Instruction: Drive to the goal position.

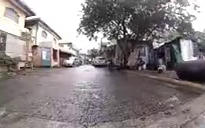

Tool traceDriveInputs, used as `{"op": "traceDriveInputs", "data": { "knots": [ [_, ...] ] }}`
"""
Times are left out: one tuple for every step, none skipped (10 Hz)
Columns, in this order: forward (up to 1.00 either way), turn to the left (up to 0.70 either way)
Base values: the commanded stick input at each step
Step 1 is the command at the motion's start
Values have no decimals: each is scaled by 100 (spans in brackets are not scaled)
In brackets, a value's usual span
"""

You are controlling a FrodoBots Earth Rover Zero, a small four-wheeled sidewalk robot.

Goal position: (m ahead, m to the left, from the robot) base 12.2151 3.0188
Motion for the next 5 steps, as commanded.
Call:
{"op": "traceDriveInputs", "data": {
  "knots": [
    [100, 0],
    [100, 0],
    [100, 0],
    [100, 0],
    [100, 0]
  ]
}}
